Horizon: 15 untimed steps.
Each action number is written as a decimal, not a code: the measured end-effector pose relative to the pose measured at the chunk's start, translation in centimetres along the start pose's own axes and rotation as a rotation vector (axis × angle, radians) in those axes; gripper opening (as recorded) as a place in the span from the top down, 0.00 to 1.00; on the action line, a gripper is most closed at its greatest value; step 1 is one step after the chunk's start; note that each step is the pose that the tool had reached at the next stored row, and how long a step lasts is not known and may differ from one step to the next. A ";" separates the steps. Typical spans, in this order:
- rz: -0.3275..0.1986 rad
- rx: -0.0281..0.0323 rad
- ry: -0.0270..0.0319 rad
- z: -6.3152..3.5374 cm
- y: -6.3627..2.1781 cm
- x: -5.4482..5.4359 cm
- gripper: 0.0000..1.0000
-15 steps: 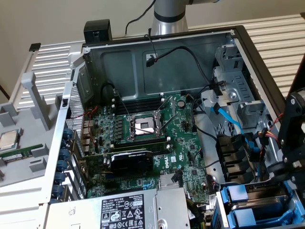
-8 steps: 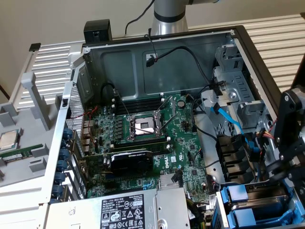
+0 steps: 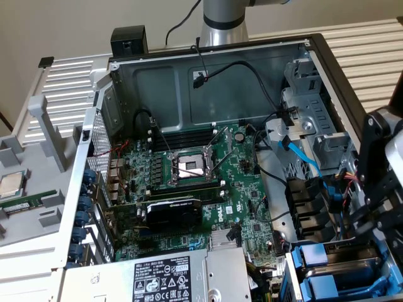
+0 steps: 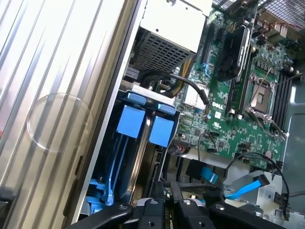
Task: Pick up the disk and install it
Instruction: 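Insert the first disk wire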
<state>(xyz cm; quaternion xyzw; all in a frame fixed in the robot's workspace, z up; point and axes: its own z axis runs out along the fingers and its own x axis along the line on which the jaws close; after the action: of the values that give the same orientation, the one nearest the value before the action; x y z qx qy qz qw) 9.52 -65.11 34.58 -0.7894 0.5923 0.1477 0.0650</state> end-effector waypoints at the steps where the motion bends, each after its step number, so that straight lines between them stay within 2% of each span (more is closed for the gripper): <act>1: 0.001 -0.0015 0.0095 0.02 -0.01 -0.2 0.83; 3: 0.004 -0.0047 0.0296 0.08 -0.02 -0.5 0.83; 6: 0.007 -0.0084 0.0560 0.13 -0.08 -1.0 0.83; 10: 0.010 -0.0114 0.0853 0.13 -0.17 -1.9 0.83; 12: 0.012 -0.0139 0.1021 0.16 -0.21 -2.2 0.83; 15: 0.017 -0.0196 0.1330 0.24 -0.24 -2.7 0.83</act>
<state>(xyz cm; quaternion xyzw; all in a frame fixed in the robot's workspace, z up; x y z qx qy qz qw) 9.03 -62.52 35.17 -0.7932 0.6003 0.1012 0.0165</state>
